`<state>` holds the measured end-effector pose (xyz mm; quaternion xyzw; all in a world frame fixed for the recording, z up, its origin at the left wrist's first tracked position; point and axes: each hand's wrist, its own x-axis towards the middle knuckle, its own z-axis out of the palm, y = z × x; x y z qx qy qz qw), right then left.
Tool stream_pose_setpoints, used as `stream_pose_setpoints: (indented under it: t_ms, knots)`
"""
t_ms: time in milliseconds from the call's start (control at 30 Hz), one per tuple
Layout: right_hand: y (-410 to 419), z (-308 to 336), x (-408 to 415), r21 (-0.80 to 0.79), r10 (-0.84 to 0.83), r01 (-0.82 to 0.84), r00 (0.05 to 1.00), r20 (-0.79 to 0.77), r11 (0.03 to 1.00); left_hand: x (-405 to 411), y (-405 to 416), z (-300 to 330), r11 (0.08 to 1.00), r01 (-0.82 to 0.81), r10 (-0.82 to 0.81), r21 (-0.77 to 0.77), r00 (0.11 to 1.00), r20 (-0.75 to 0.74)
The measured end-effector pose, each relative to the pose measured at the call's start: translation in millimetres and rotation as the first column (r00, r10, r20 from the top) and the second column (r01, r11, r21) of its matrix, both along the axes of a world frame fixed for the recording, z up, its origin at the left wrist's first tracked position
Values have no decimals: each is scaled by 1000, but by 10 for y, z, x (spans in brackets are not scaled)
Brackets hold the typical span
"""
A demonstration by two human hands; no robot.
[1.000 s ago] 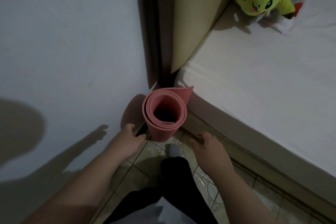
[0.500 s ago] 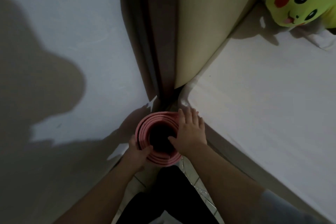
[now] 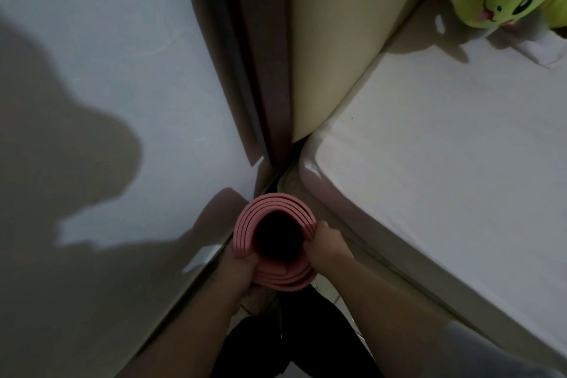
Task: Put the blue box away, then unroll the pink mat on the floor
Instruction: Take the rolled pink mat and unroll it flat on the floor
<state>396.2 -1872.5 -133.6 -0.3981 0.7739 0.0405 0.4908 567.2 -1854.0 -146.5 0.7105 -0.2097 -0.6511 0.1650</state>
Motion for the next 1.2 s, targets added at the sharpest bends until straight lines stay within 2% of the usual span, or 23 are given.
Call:
stream_pose_setpoints:
  t_ms: [133,233,367,667,833,1033,1200]
  knots:
    - [390,171,39,-93,-72,73,997,12,993,134,208,112,989,126,-121,-75,990,69]
    - [736,317,144,-148,-156,155,988,6,977,183,420,226,989,143,-143,-30,989,26]
    - [1393,536,353,-204,-258,250,966,-14,946,313,836,529,966,242,-239,-95,970,43]
    - [2773,951,344,-306,-376,380,924,76,873,258,1848,1018,913,360,-366,-193,931,6]
    - [3604,1083,166,-321,-460,478,877,135,817,5,2547,1150,892,388,-394,-233,919,25]
    - [4782,1144,-70,-380,-489,505,860,146,775,-242,3645,1160,888,367,-362,-277,929,73]
    - [5687,1182,-236,-387,-529,538,837,139,749,-406,4493,1280,849,440,-442,-293,895,64]
